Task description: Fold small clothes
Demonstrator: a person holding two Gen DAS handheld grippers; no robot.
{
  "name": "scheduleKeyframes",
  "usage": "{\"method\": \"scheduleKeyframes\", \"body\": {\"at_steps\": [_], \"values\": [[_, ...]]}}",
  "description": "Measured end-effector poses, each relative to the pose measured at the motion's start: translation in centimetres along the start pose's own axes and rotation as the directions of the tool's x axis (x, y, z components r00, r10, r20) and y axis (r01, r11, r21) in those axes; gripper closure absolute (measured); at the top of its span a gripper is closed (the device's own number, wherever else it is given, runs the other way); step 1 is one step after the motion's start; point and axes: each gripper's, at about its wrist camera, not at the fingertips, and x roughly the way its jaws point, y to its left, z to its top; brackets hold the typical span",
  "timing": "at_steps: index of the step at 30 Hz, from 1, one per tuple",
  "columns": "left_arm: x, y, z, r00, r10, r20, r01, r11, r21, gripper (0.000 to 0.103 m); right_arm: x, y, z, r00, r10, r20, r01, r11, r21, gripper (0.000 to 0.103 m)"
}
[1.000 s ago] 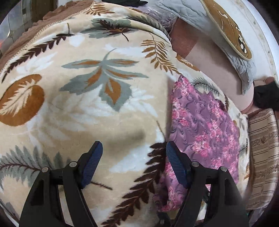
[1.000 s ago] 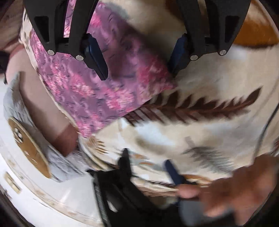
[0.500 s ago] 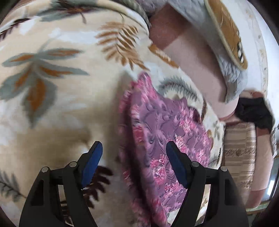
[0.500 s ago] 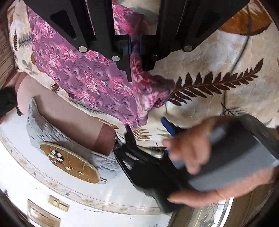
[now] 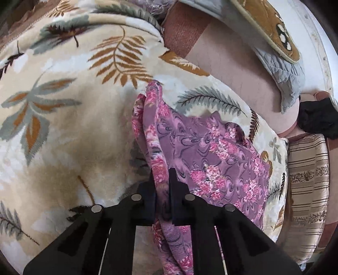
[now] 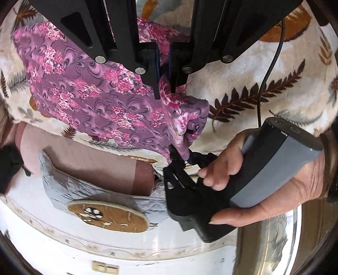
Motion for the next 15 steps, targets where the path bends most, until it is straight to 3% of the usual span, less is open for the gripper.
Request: {"method": "scheduleKeyframes", "body": {"at_steps": [9,15], "values": [[-2.6,-6.2,-0.5,0.999,-0.013,0.05,0.008,0.996,0.084,0.097,-3.2,-5.1,0.3,0.999,0.021,0.045,-0.03,0.977,0.21,0.098],[-2.4,-12.5,-1.5,0.998,-0.008,0.065,-0.005,0.982,0.187,0.097,-5.5,-10.5,-0.5,0.998,0.03,0.059,-0.051,0.916,0.398,0.098]]}}
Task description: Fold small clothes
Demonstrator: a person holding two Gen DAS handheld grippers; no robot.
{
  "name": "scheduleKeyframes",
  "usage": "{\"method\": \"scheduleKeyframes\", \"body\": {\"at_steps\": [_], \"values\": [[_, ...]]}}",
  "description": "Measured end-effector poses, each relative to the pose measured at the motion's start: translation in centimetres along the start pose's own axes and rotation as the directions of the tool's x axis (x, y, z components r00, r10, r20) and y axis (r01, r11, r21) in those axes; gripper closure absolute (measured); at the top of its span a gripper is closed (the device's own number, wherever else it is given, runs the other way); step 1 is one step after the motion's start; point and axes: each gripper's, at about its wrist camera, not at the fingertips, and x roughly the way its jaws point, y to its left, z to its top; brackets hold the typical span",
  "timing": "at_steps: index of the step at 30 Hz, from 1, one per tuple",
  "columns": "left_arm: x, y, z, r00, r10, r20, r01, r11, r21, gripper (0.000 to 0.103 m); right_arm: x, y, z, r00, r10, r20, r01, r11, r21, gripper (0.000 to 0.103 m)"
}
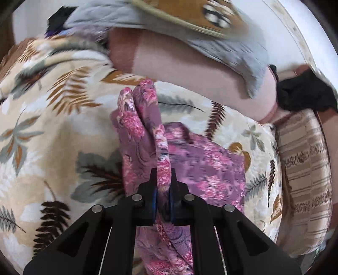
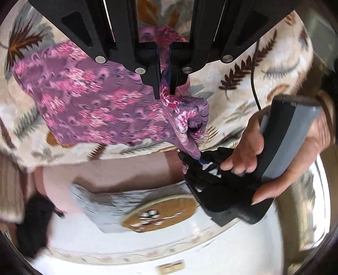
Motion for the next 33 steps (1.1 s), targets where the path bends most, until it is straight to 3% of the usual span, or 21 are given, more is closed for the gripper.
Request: {"method": "scheduleKeyframes", "body": {"at_steps": [8,14,22,26,30,31,32,33], "values": [[2.1,-7.7,0.0,1.0,-0.01,-0.009,0.011,0.996,0.087,0.097,-2.7,-7.2,0.8,1.0,-0.008,0.026,0.001,0.971,0.238,0.098],[5.2,-13.4,-0.5,0.999,0.005,-0.045,0.002,0.988,0.154,0.097,-4.3,-11.1,0.6,0.998,-0.032,0.047,0.015,0.94,0.341,0.098],[9.8,-19.8,-1.8,0.992,-0.034,-0.121,0.058,0.977,0.204,0.101,-6.2,-17.5,-0.5,0.991,-0.122,0.047,0.083,0.867,0.491,0.103],[11.5,-21.2,-3.0,0.984,-0.049,-0.169,0.085,0.974,0.21,0.1,-5.2,-21.0,-1.3,0.993,-0.12,-0.019,0.111,0.827,0.552,0.103],[10.7,-18.6,-1.7,0.99,0.014,-0.143,0.018,0.976,0.218,0.095,-5.1,-23.3,-1.3,0.995,-0.098,-0.034,0.1,0.812,0.576,0.096],[10.4,-17.9,-1.3,0.99,0.026,-0.141,0.004,0.977,0.211,0.09,-4.9,-23.5,-1.0,0.997,-0.075,-0.029,0.078,0.817,0.571,0.089],[10.1,-16.7,-0.7,0.989,0.042,-0.144,-0.012,0.98,0.2,0.079,-4.5,-23.5,-0.7,0.998,-0.054,-0.037,0.065,0.825,0.561,0.085],[9.9,-15.9,-0.3,0.986,0.062,-0.152,-0.032,0.981,0.192,0.072,-3.7,-23.5,-0.4,0.999,-0.015,-0.049,0.039,0.837,0.546,0.071]]}}
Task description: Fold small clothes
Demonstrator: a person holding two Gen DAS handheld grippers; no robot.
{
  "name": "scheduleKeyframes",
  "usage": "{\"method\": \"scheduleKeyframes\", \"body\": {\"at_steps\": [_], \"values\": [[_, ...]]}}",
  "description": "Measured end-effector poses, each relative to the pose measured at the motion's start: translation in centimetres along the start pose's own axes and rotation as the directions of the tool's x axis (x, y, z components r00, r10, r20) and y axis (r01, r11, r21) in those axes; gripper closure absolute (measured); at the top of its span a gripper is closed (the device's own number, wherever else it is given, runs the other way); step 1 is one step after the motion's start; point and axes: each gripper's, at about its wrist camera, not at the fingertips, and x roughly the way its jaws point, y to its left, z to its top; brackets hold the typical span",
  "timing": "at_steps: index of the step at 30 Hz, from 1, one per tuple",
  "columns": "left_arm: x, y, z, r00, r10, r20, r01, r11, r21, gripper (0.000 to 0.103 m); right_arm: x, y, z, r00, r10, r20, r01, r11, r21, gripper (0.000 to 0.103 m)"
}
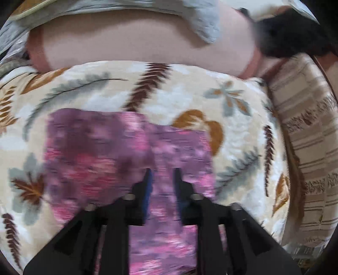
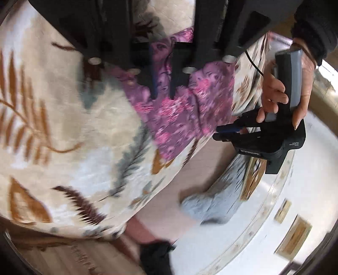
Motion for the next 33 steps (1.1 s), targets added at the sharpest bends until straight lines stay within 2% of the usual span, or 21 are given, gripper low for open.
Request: {"method": "scheduleKeyframes", "body": {"at_steps": [1,3,4,7,10,15,18,22,24,25,26,27,29,30,32,33], "values": [[-0.3,0.8,0.1,1.0,0.021,-0.007,-0.021,1.0,-0.014,0.062,0.6,0.2,0.0,0.999,0.026,-0.02,-0.026,1.0,-0.011,0.058],[-0.6,1.5,0.1,0.999,0.022,-0.025,-0.023,1.0,-0.013,0.055,1.9,0.7,-0.2,0.996,0.067,-0.052,-0.069,0.997,-0.029,0.057],[-0.6,1.5,0.1,0.999,0.029,-0.043,-0.029,1.0,-0.005,0.048,2.4,1.1,-0.4,0.994,0.086,-0.071,-0.089,0.995,-0.041,0.055],[0.1,0.3,-0.2,0.995,0.056,-0.081,-0.054,0.998,0.028,0.045,4.5,1.8,-1.1,0.989,0.094,-0.115,-0.104,0.991,-0.08,0.054],[1.8,-1.2,-0.8,0.99,0.073,-0.124,-0.067,0.996,0.052,0.041,6.2,2.0,-2.1,0.988,0.06,-0.143,-0.073,0.994,-0.083,0.054],[4.3,-2.0,-1.5,0.979,0.108,-0.175,-0.098,0.993,0.067,0.041,5.9,1.9,-3.4,0.993,0.086,-0.075,-0.088,0.996,-0.025,0.054],[5.4,-2.6,-1.6,0.972,0.141,-0.188,-0.127,0.988,0.088,0.04,6.1,2.6,-4.1,0.996,0.06,-0.064,-0.065,0.994,-0.088,0.054],[6.4,-3.4,-1.6,0.962,0.195,-0.193,-0.173,0.977,0.123,0.033,6.1,3.6,-4.7,0.999,0.022,-0.05,-0.03,0.983,-0.179,0.054],[6.9,-4.0,-1.8,0.95,0.243,-0.196,-0.215,0.965,0.15,0.033,6.0,3.9,-4.9,0.999,0.007,-0.045,-0.016,0.979,-0.202,0.06],[7.0,-4.2,-1.9,0.947,0.257,-0.192,-0.229,0.961,0.156,0.033,6.0,4.0,-4.9,0.999,0.003,-0.044,-0.012,0.977,-0.211,0.071],[7.0,-4.3,-2.0,0.944,0.269,-0.19,-0.241,0.958,0.156,0.039,5.9,4.0,-4.9,0.999,0.007,-0.047,-0.017,0.976,-0.216,0.079],[6.9,-4.2,-2.0,0.943,0.278,-0.185,-0.252,0.956,0.152,0.043,6.1,3.9,-5.0,0.998,0.008,-0.064,-0.022,0.976,-0.217,0.093],[6.7,-3.8,-2.1,0.938,0.293,-0.184,-0.273,0.954,0.127,0.067,6.1,3.7,-5.0,0.998,0.008,-0.067,-0.022,0.977,-0.212,0.097],[6.5,-3.5,-2.1,0.94,0.286,-0.186,-0.268,0.956,0.116,0.074,6.0,3.7,-5.0,0.998,0.015,-0.066,-0.028,0.977,-0.211,0.098],[6.0,-3.0,-2.3,0.953,0.226,-0.202,-0.211,0.973,0.093,0.096,5.6,4.0,-4.9,0.998,0.024,-0.055,-0.035,0.976,-0.213,0.099],[5.7,-2.8,-2.4,0.956,0.215,-0.198,-0.202,0.976,0.083,0.096,5.3,4.1,-4.9,0.998,0.036,-0.05,-0.046,0.976,-0.212,0.099]]}}
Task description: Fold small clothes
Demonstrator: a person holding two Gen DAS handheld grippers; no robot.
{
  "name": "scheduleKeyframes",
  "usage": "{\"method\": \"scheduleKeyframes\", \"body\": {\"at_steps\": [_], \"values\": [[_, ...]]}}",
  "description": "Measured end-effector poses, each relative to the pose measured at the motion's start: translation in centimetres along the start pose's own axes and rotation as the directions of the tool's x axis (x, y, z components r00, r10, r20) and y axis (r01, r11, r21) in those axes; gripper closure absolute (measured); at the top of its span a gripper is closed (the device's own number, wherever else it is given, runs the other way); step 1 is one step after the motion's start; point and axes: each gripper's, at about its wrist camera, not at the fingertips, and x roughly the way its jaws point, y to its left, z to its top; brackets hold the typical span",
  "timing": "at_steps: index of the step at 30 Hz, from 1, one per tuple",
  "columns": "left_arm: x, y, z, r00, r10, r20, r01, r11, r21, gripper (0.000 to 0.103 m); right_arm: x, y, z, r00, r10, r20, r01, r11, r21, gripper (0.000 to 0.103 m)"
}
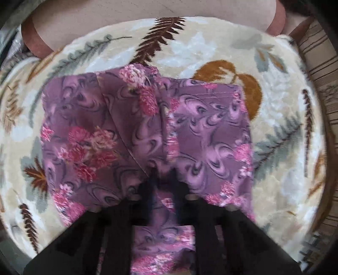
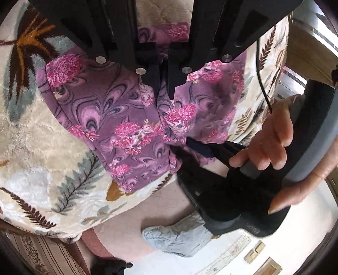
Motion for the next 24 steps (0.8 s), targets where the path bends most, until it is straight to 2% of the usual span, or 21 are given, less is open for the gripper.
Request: {"method": "scheduleKeyframes", "body": {"at_steps": [4,10,16,20,24], "values": [[-2.0,-0.2,-0.9,0.998,-0.032,0.058,0.032,0.999,0.003,0.097,-1.0,-0.1,0.7,0.999,0.031,0.039,-0.032,0.999,0.031,0.099],[-4.2,-2.0,-1.7,0.992,-0.081,0.093,0.078,0.996,0.031,0.097,-3.6,-1.2,1.5,0.992,0.068,0.106,-0.082,0.988,0.134,0.099],[-4.0,-5.3,-1.9,0.985,-0.141,0.099,0.133,0.987,0.09,0.097,-6.2,-2.8,2.4,0.985,0.028,0.17,-0.063,0.977,0.202,0.099],[-2.1,-7.2,-1.9,0.983,-0.164,0.082,0.155,0.982,0.109,0.097,-6.3,-4.5,2.2,0.987,-0.018,0.161,-0.024,0.966,0.258,0.099],[-0.2,-6.9,-2.1,0.978,-0.192,0.076,0.185,0.978,0.091,0.095,-4.7,-7.0,1.2,0.995,-0.044,0.085,0.012,0.937,0.349,0.099]]}}
